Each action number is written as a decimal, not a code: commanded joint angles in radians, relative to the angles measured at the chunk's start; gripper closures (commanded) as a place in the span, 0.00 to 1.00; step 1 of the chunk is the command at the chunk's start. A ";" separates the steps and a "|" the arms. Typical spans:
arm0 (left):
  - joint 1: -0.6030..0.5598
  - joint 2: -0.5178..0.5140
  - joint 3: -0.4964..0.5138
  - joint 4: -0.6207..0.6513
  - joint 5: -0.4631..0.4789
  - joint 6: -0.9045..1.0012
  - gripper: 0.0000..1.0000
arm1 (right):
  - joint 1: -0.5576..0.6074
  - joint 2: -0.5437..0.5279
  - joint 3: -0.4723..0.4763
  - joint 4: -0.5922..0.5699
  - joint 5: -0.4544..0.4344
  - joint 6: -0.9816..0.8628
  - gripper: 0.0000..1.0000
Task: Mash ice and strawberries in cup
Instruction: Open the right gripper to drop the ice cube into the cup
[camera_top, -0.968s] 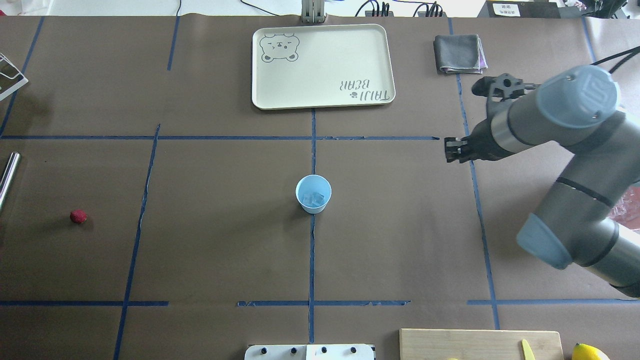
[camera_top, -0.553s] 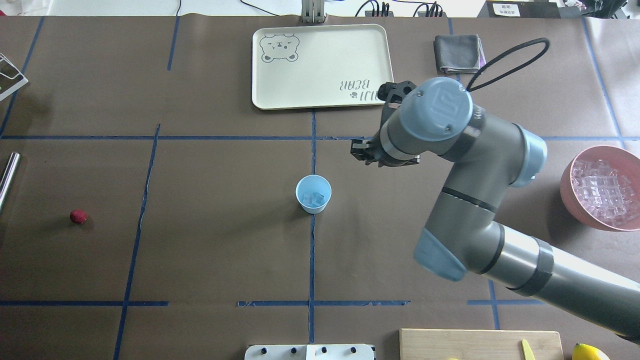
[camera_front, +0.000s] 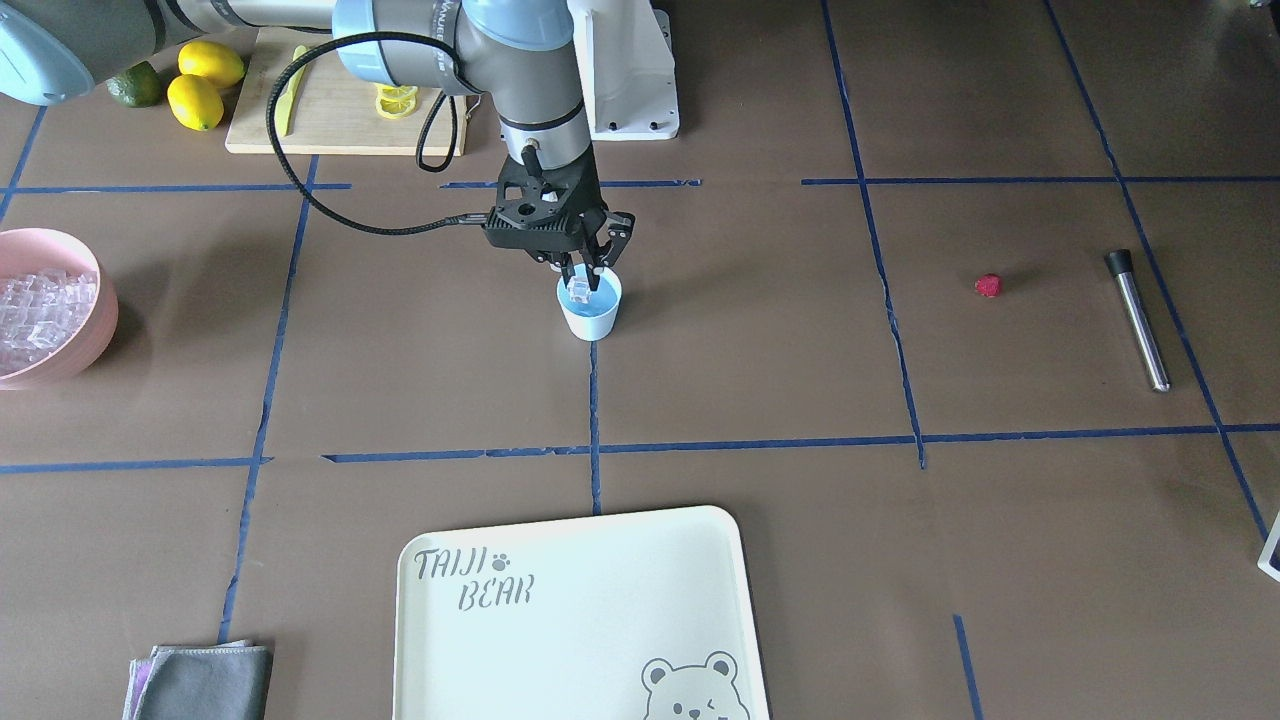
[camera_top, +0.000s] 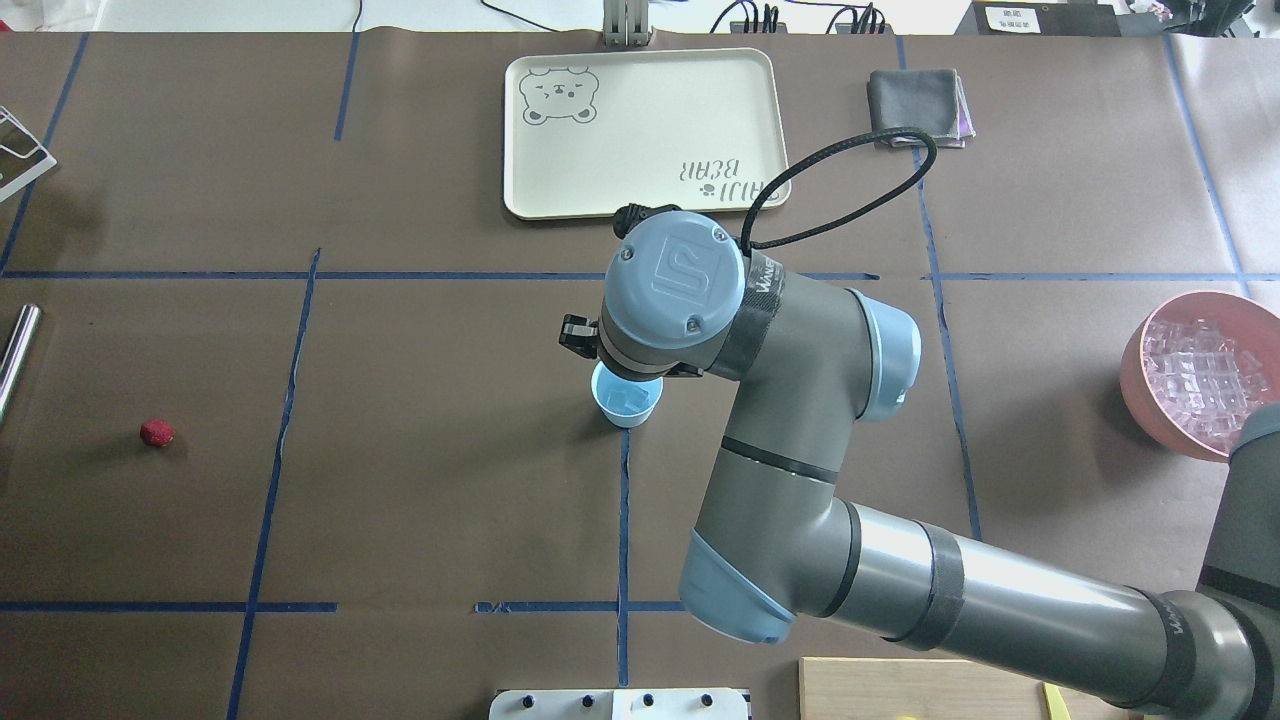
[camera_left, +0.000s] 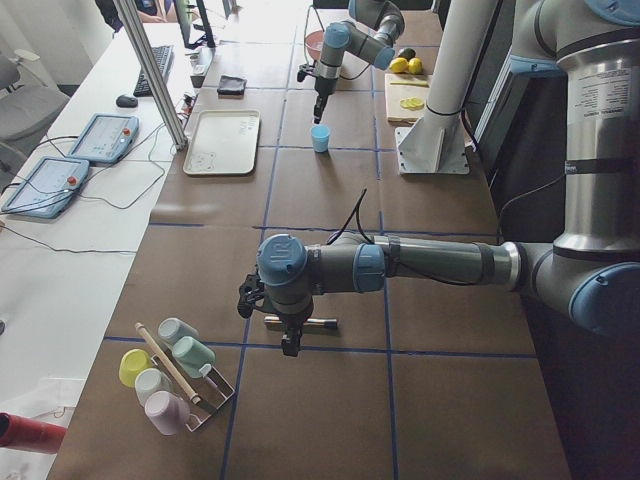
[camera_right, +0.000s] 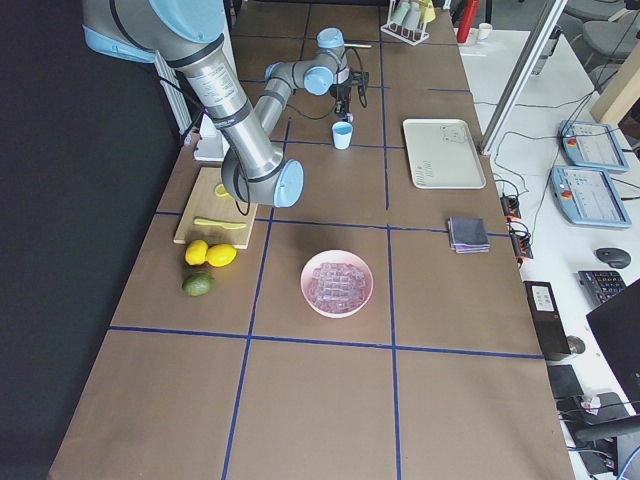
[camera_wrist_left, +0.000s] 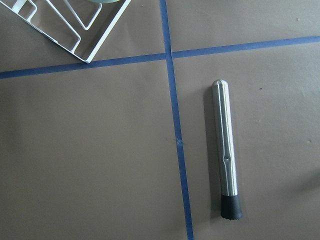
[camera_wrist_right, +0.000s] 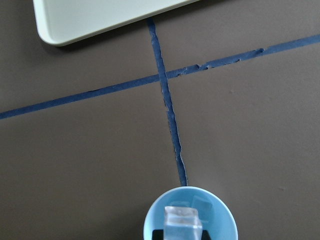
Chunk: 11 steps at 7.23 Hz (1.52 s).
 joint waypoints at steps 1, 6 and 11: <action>0.000 0.000 0.003 -0.001 0.001 0.000 0.00 | -0.033 -0.007 -0.009 -0.004 -0.033 0.000 0.94; 0.000 0.000 0.003 -0.001 0.001 0.000 0.00 | -0.041 -0.010 -0.013 -0.002 -0.047 -0.018 0.01; 0.003 -0.003 -0.017 0.000 0.049 0.000 0.00 | 0.333 -0.214 0.060 -0.005 0.354 -0.561 0.01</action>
